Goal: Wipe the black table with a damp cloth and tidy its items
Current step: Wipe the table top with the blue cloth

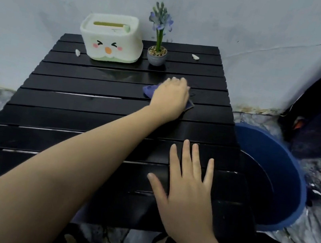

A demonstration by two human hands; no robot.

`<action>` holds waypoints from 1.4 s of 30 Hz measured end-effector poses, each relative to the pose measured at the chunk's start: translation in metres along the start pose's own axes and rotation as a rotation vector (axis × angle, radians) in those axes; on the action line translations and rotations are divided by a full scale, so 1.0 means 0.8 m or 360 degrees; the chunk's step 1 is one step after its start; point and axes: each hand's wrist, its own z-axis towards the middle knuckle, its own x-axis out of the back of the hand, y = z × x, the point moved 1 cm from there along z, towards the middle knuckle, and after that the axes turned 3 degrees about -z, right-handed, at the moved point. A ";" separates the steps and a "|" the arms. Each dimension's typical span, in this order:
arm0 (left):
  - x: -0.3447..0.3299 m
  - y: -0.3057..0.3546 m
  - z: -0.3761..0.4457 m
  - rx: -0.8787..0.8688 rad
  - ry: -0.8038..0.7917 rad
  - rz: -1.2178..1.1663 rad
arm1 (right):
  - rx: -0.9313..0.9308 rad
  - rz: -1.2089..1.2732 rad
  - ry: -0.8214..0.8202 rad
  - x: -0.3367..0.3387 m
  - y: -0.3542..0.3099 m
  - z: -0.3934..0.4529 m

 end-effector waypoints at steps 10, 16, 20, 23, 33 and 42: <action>0.037 -0.069 -0.050 -0.0287 -0.0285 -0.0776 | 0.0023 0.0016 0.0043 -0.003 0.004 0.001; 0.082 -0.102 -0.053 -0.0103 0.0002 -0.0895 | 0.0016 0.0020 0.0059 -0.003 0.002 0.000; 0.112 -0.113 -0.020 0.0067 0.0126 -0.1112 | 0.0025 0.0028 0.0076 -0.004 0.003 -0.001; 0.137 -0.119 0.004 0.0107 0.0371 -0.1198 | 0.0024 0.0042 0.0082 -0.004 0.003 -0.002; 0.256 -0.097 -0.002 -0.0226 0.0525 -0.1059 | 0.0031 0.0067 0.0079 -0.007 0.005 -0.001; 0.148 -0.110 -0.129 -0.0372 -0.0355 -0.0885 | 0.0039 0.0130 0.0040 -0.004 0.005 -0.001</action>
